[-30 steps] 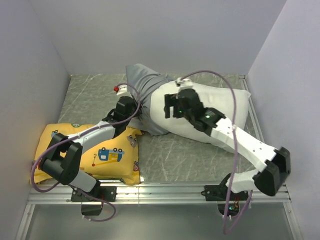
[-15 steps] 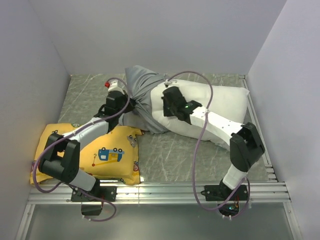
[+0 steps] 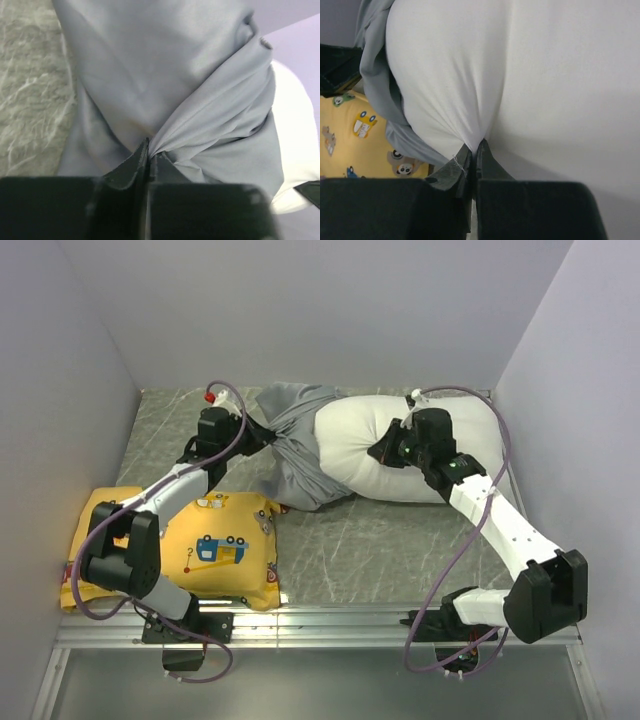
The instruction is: Remove the pillowcase from the pillow
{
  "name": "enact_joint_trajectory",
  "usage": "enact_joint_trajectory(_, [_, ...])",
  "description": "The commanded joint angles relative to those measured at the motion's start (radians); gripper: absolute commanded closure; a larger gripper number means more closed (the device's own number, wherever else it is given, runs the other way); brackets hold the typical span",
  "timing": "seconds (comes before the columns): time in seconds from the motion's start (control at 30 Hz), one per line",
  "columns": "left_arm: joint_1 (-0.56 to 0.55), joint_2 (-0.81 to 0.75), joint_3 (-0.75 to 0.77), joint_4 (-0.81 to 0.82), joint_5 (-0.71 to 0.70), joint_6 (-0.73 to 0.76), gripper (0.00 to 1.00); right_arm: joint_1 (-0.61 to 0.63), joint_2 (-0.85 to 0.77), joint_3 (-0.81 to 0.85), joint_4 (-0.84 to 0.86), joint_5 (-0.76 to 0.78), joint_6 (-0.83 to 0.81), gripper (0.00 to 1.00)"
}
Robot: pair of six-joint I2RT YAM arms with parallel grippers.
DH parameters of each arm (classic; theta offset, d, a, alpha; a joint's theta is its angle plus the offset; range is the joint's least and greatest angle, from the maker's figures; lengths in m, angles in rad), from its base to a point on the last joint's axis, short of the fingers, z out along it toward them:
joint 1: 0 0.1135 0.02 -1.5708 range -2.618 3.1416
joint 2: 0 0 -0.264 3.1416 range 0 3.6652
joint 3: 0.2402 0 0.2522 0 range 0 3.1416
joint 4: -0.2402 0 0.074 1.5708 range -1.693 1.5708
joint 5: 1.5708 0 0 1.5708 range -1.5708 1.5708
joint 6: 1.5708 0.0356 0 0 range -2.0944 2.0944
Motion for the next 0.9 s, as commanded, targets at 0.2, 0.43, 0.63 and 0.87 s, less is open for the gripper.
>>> enact_joint_trajectory(0.2, [-0.156,-0.005,0.192,-0.091,-0.197,0.185,0.41,-0.009,-0.035,0.054,0.082,0.037,0.1,1.0])
enact_joint_trajectory(0.43, [-0.394,-0.133,0.075,-0.119,-0.447,0.191,0.14,-0.006,0.045,0.107,0.106,0.099,0.121,1.0])
enact_joint_trajectory(0.63, [-0.577,-0.193,-0.014,-0.169,-0.659,0.147,0.11,-0.003,0.068,0.102,0.138,0.126,0.138,1.0])
enact_joint_trajectory(0.87, [-0.597,-0.066,0.004,-0.189,-0.734,0.158,0.09,-0.001,0.048,0.149,0.096,0.156,0.123,1.0])
